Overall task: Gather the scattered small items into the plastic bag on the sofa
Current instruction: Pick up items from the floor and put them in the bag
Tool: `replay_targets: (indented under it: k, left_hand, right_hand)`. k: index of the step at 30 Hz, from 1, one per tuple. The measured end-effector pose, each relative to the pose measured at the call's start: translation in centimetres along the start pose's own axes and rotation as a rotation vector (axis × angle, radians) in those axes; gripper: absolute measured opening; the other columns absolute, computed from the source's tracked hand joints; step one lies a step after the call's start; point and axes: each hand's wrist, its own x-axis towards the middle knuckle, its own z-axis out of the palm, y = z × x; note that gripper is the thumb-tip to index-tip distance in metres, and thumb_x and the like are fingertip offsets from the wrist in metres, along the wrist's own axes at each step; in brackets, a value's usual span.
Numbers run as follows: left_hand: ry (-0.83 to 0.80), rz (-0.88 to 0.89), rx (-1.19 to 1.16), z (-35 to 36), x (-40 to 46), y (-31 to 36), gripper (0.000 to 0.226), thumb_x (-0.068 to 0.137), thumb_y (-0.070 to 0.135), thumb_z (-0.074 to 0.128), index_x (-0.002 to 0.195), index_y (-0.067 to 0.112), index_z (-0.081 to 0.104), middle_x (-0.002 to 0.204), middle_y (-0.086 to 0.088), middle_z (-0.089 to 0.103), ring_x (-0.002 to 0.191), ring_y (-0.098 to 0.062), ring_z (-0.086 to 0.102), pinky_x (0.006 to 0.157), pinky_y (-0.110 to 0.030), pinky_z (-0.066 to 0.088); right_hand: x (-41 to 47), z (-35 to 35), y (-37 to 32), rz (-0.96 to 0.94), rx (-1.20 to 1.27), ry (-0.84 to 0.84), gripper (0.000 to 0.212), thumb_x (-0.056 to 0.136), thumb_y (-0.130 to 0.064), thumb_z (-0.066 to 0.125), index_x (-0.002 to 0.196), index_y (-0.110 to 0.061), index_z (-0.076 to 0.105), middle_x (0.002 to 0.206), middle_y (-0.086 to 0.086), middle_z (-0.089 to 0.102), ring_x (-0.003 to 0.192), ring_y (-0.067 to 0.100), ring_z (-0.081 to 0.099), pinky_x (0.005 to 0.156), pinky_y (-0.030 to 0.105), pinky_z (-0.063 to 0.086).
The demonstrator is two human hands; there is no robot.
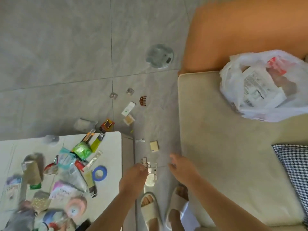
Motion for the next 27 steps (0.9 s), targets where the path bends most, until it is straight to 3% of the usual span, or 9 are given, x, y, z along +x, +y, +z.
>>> replay_targets:
  k: [5,9,12,14,18,27]
  left_hand:
    - [-0.027,-0.079,-0.051,2.5,3.3,-5.6,0.027,0.095,0.027,0.04,0.114,0.024,0.06,0.113,-0.001,0.065,0.104,-0.021,0.061,0.092,-0.031,0.048]
    - [-0.088,-0.153,-0.206,6.6,7.0,-8.4,0.024,0.095,0.023,0.043,0.108,0.017,0.061,0.105,-0.006,0.066,0.095,-0.022,0.063,0.082,-0.029,0.049]
    - [-0.125,-0.2,-0.335,10.3,10.2,-10.0,0.029,0.094,0.02,0.046,0.119,0.012,0.059,0.114,-0.01,0.065,0.103,-0.027,0.063,0.089,-0.031,0.051]
    - [-0.103,-0.235,-0.355,12.8,12.3,-11.2,0.028,0.092,0.017,0.047,0.117,0.015,0.061,0.117,-0.009,0.066,0.106,-0.026,0.062,0.092,-0.033,0.05]
    - [-0.023,-0.276,-0.356,17.8,16.5,-13.9,0.027,0.092,0.016,0.053,0.118,0.013,0.061,0.118,-0.008,0.065,0.107,-0.022,0.061,0.089,-0.02,0.041]
    - [0.119,-0.258,-0.354,26.6,27.3,-18.6,0.024,0.092,0.015,0.05,0.11,0.009,0.064,0.105,-0.011,0.068,0.1,-0.026,0.063,0.081,-0.027,0.046]
  right_hand:
    - [3.0,6.3,0.4,0.037,-0.041,-0.038,0.04,0.094,-0.032,0.046,0.133,-0.021,0.044,0.122,0.005,0.063,0.114,0.024,0.058,0.096,0.033,0.046]
    - [6.3,11.4,2.1,0.067,-0.06,-0.08,0.035,0.094,-0.032,0.045,0.127,-0.021,0.048,0.12,0.004,0.064,0.113,0.025,0.058,0.093,0.033,0.045]
    - [9.1,15.2,3.6,0.078,-0.052,-0.131,0.032,0.094,-0.032,0.046,0.124,-0.021,0.049,0.121,0.003,0.063,0.114,0.024,0.057,0.092,0.032,0.046]
    - [11.1,17.5,4.8,0.075,-0.07,-0.148,0.033,0.094,-0.033,0.047,0.124,-0.021,0.05,0.121,0.002,0.061,0.114,0.022,0.057,0.092,0.032,0.046]
    - [15.4,22.3,6.8,0.047,-0.12,-0.152,0.039,0.093,-0.037,0.045,0.129,-0.024,0.045,0.125,0.0,0.058,0.118,0.02,0.053,0.097,0.033,0.044]
    - [23.9,32.9,12.4,0.081,-0.159,-0.061,0.041,0.091,-0.044,0.047,0.128,-0.026,0.045,0.124,-0.001,0.054,0.118,0.02,0.052,0.088,0.03,0.043]
